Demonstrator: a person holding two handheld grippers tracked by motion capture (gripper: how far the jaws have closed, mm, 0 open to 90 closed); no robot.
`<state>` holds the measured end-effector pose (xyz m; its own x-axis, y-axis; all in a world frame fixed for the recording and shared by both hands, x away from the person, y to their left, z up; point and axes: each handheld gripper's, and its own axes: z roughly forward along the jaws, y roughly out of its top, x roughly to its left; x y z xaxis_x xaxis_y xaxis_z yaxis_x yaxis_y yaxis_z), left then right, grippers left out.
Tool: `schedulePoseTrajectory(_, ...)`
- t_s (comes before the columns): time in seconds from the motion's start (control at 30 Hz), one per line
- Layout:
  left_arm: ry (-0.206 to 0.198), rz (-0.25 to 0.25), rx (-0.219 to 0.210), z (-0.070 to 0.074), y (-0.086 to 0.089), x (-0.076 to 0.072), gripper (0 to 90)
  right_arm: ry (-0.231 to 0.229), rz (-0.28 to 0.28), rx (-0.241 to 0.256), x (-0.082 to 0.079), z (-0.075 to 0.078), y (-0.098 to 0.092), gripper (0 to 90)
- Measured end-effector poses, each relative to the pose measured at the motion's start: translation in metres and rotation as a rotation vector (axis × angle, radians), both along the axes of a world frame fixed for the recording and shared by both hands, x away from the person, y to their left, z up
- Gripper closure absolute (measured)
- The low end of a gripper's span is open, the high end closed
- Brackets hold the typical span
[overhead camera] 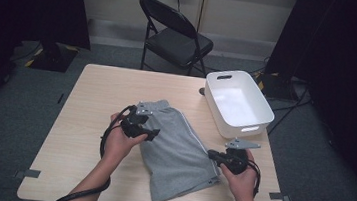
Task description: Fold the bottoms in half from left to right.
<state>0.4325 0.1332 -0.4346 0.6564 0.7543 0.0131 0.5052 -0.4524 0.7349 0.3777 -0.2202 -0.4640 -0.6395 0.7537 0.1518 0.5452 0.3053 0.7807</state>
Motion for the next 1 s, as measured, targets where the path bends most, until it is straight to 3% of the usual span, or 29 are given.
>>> schedulePoseTrajectory(0.07, -0.003, 0.015, 0.001, -0.004, 0.005, -0.002, 33.1, 0.011, -0.017, -0.014, -0.001, -0.006, -0.005, 86.4)
schedulePoseTrajectory(0.17, 0.012, 0.025, -0.003, -0.01, 0.01, -0.004, 30.1, 0.013, -0.039, -0.031, 0.0, -0.011, -0.003, 65.9)
schedulePoseTrajectory(0.23, 0.016, 0.028, 0.002, -0.013, 0.013, -0.005, 29.1, 0.008, -0.036, -0.002, 0.001, -0.011, -0.002, 66.8)
schedulePoseTrajectory(0.3, 0.009, 0.029, 0.01, -0.015, 0.015, -0.005, 27.7, -0.007, -0.054, -0.018, 0.002, -0.011, -0.001, 61.7)
schedulePoseTrajectory(0.37, 0.012, 0.039, 0.003, -0.017, 0.017, -0.005, 26.5, -0.002, -0.035, -0.017, 0.004, -0.011, 0.0, 63.5)
schedulePoseTrajectory(0.43, 0.013, 0.049, 0.001, -0.018, 0.019, -0.004, 25.3, -0.007, -0.024, -0.06, 0.005, -0.013, 0.001, 63.4)
schedulePoseTrajectory(0.6, 0.022, 0.069, 0.001, -0.025, 0.021, -0.002, 21.9, 0.013, 0.012, -0.095, 0.004, -0.022, 0.006, 64.9)
schedulePoseTrajectory(1.0, 0.068, 0.104, 0.038, -0.044, 0.015, 0.006, 18.8, 0.021, 0.034, -0.11, -0.003, -0.03, 0.009, 69.8)
